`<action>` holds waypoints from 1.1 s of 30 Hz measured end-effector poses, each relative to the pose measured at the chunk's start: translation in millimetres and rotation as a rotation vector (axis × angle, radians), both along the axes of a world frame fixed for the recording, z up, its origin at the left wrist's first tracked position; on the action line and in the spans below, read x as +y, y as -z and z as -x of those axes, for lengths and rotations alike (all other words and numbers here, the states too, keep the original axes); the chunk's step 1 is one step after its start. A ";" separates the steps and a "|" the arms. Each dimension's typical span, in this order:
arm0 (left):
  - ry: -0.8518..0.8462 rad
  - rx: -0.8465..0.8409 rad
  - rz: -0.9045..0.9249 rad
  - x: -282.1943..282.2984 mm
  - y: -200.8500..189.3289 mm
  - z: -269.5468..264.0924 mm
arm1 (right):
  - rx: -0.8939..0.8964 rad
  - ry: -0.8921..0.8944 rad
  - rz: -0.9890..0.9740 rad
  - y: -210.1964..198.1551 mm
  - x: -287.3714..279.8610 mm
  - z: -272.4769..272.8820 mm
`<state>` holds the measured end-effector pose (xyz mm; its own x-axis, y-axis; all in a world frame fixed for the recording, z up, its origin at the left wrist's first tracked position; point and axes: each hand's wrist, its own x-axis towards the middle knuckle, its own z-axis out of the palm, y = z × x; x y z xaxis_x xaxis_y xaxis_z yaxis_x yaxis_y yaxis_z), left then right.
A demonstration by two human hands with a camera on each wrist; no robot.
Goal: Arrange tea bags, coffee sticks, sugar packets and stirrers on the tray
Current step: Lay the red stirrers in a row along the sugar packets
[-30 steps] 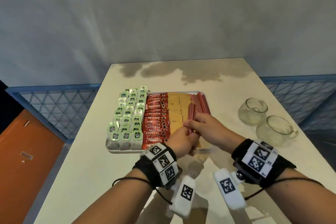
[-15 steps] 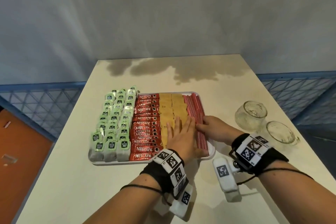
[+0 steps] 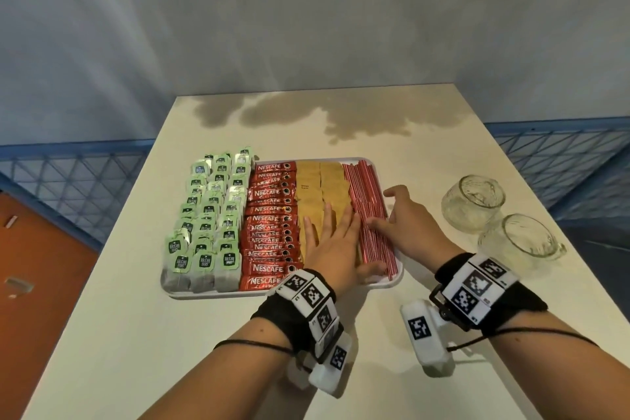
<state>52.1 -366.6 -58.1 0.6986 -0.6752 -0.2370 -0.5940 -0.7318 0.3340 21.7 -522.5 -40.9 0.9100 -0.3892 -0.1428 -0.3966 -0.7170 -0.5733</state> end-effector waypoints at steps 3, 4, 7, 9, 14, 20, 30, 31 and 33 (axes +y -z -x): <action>0.009 -0.035 -0.016 -1.6 -4.1 -3.7 | -0.100 -0.126 0.153 2.0 -3.6 7.2; 0.023 -0.050 -0.033 -2.1 -4.6 -4.3 | -0.061 -0.204 0.224 3.7 -4.4 9.3; 0.089 -0.069 -0.114 -4.0 -4.2 -3.2 | 0.200 -0.399 0.270 11.0 -5.3 14.4; 0.122 -0.067 -0.162 -5.9 -4.2 -2.2 | 0.271 -0.429 0.229 13.9 -7.3 16.8; 0.154 -0.098 -0.204 -11.2 -10.6 -5.6 | 0.308 -0.435 0.190 13.0 -10.7 18.8; 0.157 -0.091 -0.249 -10.6 -12.4 -6.3 | 0.256 -0.390 0.140 12.7 -16.1 25.9; 0.165 -0.099 -0.304 -10.7 -10.1 -8.6 | 0.257 -0.454 -0.027 10.1 -20.8 31.2; 0.173 -0.108 -0.325 -10.2 -8.9 -8.6 | 0.270 -0.471 -0.009 10.0 -21.5 31.8; 0.178 -0.118 -0.341 -9.1 -7.4 -9.2 | 0.302 -0.498 0.034 11.6 -22.5 33.3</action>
